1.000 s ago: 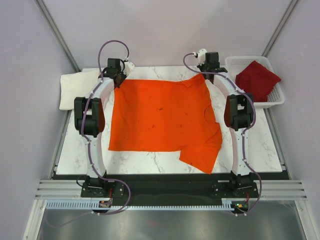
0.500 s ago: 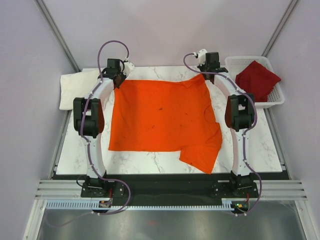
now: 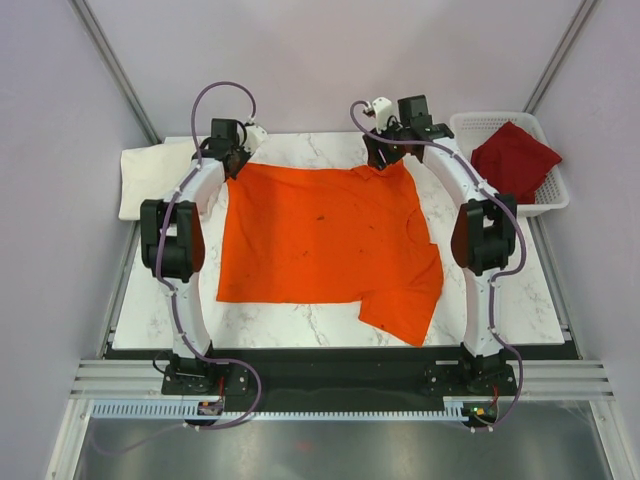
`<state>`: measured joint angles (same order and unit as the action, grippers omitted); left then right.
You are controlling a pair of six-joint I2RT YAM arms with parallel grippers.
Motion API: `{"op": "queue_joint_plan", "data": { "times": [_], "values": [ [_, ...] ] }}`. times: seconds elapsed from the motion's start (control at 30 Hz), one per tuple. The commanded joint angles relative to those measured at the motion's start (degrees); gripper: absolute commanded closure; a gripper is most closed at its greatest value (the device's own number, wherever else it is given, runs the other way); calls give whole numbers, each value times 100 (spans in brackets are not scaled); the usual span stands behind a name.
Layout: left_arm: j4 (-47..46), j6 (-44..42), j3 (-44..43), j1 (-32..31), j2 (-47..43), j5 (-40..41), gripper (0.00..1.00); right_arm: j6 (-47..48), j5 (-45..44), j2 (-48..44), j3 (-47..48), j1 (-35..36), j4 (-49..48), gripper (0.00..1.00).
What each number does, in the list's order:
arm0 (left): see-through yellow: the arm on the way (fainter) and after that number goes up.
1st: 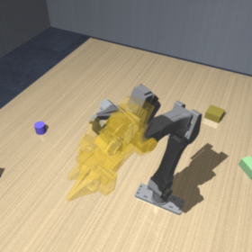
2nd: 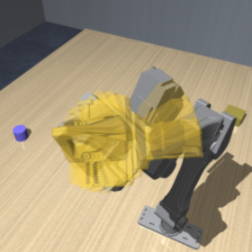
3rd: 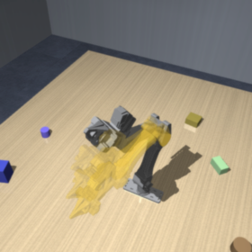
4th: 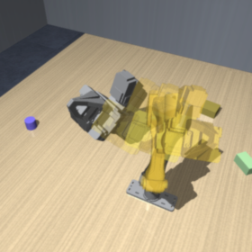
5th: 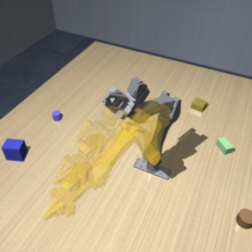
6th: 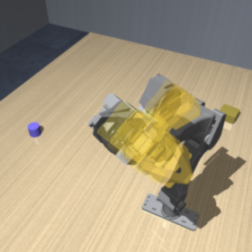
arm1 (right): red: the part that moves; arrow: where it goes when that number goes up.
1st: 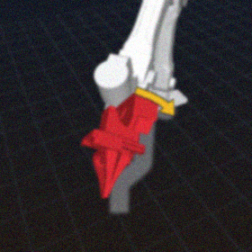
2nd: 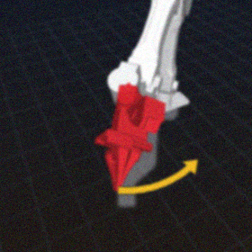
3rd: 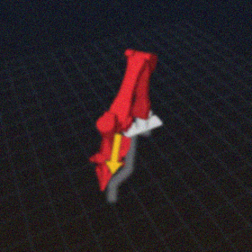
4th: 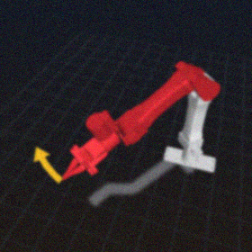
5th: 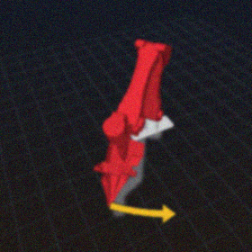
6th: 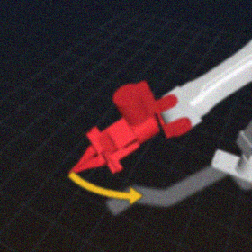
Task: Fold and stack the t-shirts
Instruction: Flatten the tshirt out
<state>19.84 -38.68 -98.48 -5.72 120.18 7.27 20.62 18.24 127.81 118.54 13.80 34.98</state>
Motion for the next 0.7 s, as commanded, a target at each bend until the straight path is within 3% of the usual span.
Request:
{"op": "queue_joint_plan", "data": {
  "times": [0.0, 0.27, 0.67],
  "values": [
    [-59, -184, 83, -35, -390, -15, 98, -111, 23, -153, 159, -403, -272, 37],
    [230, -316, 302, -70, -636, -85, 98, -366, -225, 1131, 1232, -1072, -352, 42],
    [451, -325, 865, -70, -1093, 47, 98, -753, 777, 1607, 987, -1363, -379, 49]
  ]
}}
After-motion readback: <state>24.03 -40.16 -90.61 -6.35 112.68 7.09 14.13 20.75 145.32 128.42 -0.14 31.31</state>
